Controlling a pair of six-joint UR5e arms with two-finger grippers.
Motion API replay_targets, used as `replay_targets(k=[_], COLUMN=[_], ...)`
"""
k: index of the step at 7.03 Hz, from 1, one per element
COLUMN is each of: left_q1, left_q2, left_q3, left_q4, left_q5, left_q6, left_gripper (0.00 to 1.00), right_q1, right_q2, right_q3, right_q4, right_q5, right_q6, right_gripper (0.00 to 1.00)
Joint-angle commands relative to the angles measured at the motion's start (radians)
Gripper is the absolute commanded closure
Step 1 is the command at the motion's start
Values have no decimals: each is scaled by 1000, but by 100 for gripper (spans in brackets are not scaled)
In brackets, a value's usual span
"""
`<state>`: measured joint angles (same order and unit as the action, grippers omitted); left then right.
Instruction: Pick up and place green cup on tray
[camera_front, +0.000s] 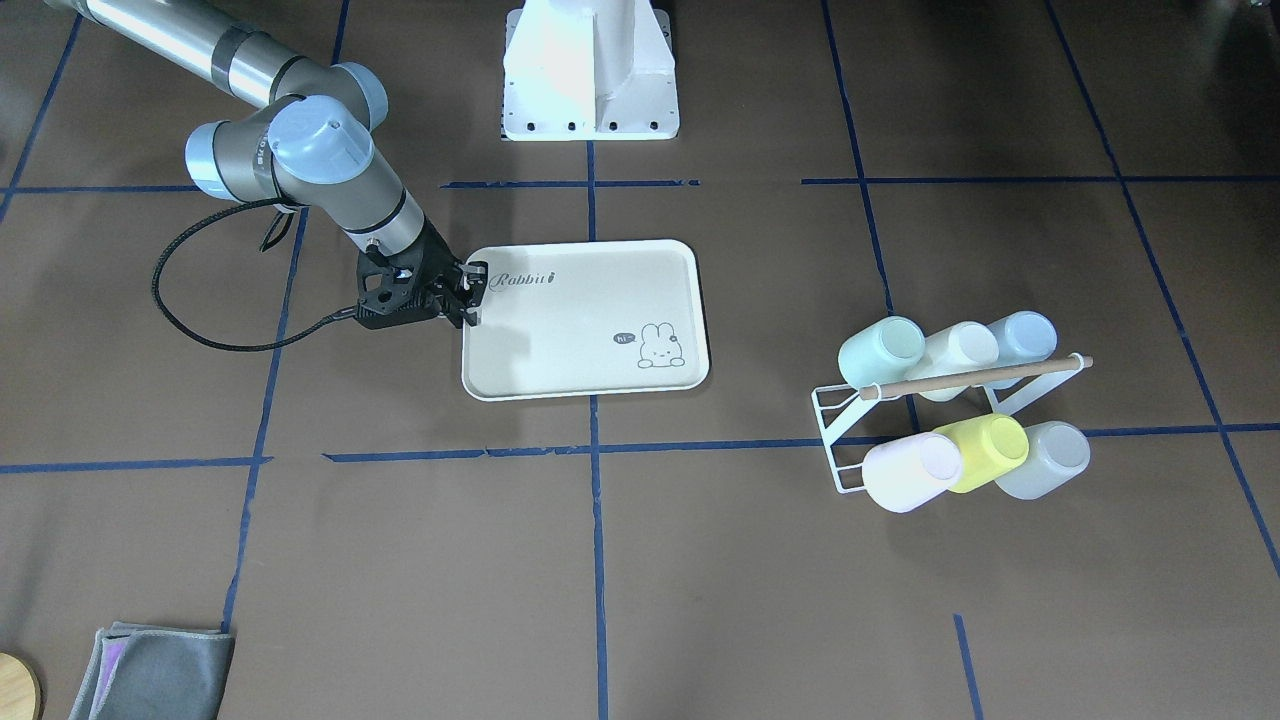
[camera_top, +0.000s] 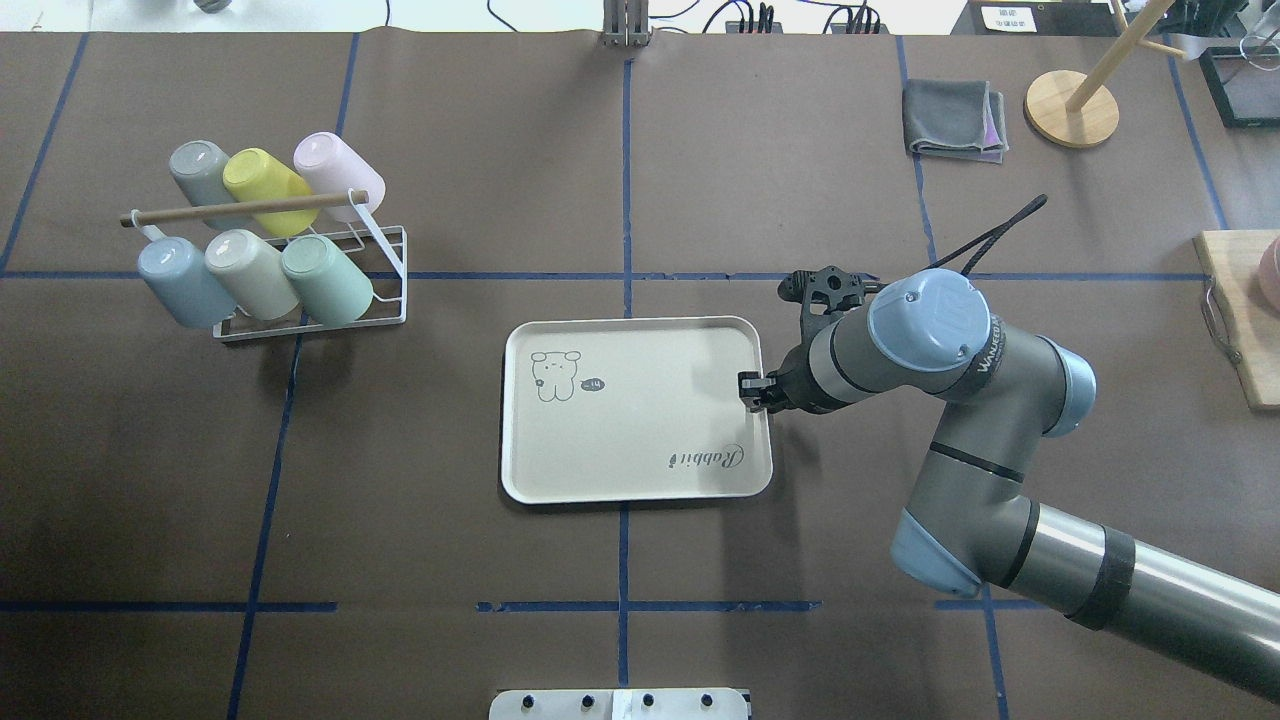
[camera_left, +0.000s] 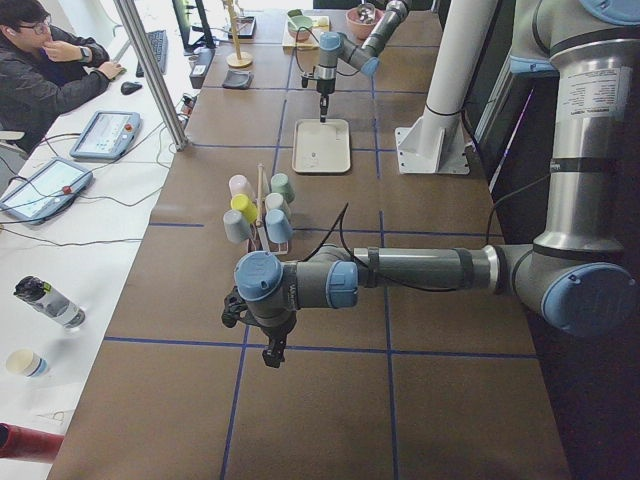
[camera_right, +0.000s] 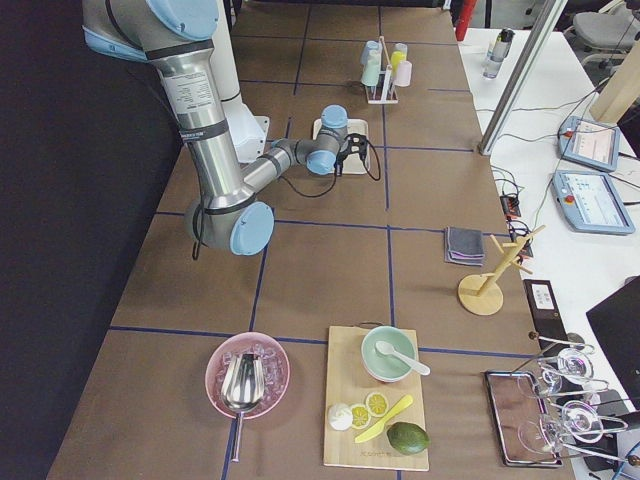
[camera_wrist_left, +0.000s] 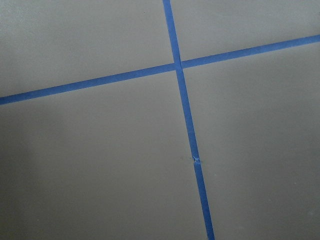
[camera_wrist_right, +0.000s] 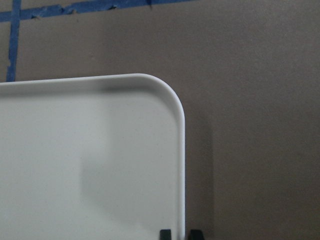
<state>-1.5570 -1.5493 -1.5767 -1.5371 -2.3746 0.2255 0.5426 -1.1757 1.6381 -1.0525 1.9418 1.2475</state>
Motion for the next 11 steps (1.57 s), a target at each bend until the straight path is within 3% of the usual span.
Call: replay_targets(k=[1, 3, 7, 9, 11], left_q1=[0, 0, 5, 5, 5], left_q2=[-2, -3, -5, -6, -11], left_q3=[0, -5, 1, -2, -2], left_q4=[0, 0, -43, -43, -46], left_q5=[2, 3, 12, 11, 6], left_q6=[0, 3, -3, -8, -8], left_gripper=[0, 0, 0, 0, 0], right_q1=[29, 101, 449, 625, 794], right_q2=[4, 37, 25, -69, -215], right_q3=[28, 107, 138, 184, 193], right_q4=[-61, -322, -692, -809, -810], right_q5=[22, 58, 193, 203, 287], right_q6=[-5, -127, -779, -1143, -1426], right_gripper=[0, 0, 0, 0, 0])
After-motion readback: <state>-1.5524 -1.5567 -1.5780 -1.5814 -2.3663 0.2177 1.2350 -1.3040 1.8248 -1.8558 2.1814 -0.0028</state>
